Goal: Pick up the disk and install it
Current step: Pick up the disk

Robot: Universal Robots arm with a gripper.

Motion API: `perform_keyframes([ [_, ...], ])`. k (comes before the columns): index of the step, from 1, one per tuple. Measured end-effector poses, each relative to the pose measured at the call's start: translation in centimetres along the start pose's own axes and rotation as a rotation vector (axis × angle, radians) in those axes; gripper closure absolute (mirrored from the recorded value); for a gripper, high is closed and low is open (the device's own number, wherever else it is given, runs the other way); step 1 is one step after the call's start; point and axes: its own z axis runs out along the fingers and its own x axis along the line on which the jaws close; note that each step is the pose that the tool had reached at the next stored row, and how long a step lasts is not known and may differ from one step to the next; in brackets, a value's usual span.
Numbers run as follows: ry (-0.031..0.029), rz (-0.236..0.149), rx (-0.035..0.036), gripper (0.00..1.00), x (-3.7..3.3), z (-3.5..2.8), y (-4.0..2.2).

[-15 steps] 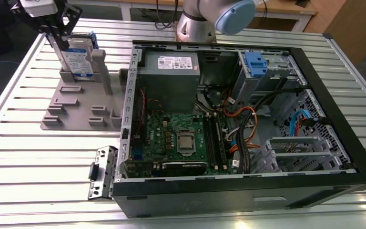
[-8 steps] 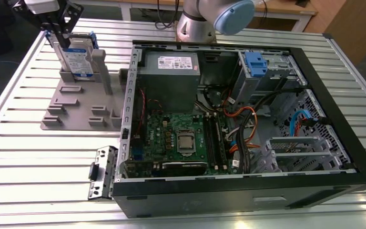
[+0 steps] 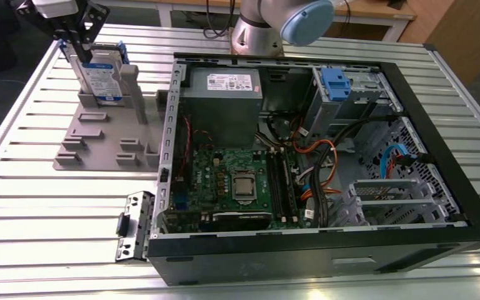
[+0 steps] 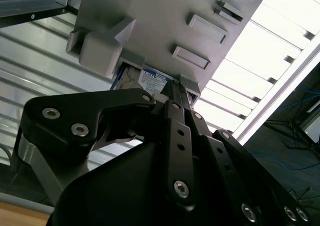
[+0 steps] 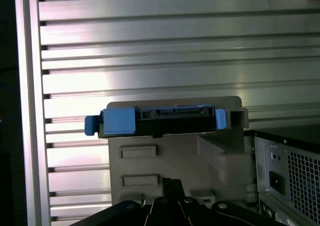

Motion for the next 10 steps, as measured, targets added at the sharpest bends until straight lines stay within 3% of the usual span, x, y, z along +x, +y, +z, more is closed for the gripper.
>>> perform_keyframes([
  [6, 0.0001, -0.012, -0.0003, 0.90, 0.00, 0.00, 0.00],
  [10, 0.0006, -0.047, -0.0013, 0.90, 0.00, 0.00, 0.00],
])
